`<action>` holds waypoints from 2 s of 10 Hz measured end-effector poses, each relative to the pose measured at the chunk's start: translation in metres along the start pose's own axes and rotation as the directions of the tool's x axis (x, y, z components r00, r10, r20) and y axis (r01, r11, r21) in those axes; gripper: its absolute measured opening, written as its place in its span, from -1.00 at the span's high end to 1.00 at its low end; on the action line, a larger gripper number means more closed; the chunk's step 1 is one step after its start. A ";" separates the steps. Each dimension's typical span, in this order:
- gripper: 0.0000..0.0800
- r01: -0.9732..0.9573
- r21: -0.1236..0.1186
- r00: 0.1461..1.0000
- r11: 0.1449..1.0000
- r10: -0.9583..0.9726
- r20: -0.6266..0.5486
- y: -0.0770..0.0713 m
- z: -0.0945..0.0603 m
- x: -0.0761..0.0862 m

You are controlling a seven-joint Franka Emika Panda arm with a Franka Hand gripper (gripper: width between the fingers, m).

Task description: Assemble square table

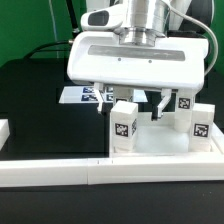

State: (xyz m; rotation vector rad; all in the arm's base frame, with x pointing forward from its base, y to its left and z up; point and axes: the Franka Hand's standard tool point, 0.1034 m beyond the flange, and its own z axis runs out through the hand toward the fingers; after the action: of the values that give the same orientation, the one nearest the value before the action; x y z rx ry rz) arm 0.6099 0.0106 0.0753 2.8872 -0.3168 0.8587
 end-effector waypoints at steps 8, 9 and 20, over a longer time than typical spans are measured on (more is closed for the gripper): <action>-0.62 -0.012 0.014 0.996 1.000 0.011 0.092 0.029 -0.011 0.035; -0.62 -0.031 0.018 0.994 0.999 0.029 0.103 0.035 -0.009 0.040; -0.62 -0.153 0.000 0.796 0.988 0.123 0.592 0.005 0.011 0.031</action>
Offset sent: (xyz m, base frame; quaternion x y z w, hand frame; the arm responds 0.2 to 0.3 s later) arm 0.0000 0.0000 0.0000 0.0000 0.0000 0.0000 1.0000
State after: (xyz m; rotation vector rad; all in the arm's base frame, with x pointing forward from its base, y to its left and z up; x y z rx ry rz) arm 0.6399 -0.0009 0.0836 3.1337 -0.5706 -0.0665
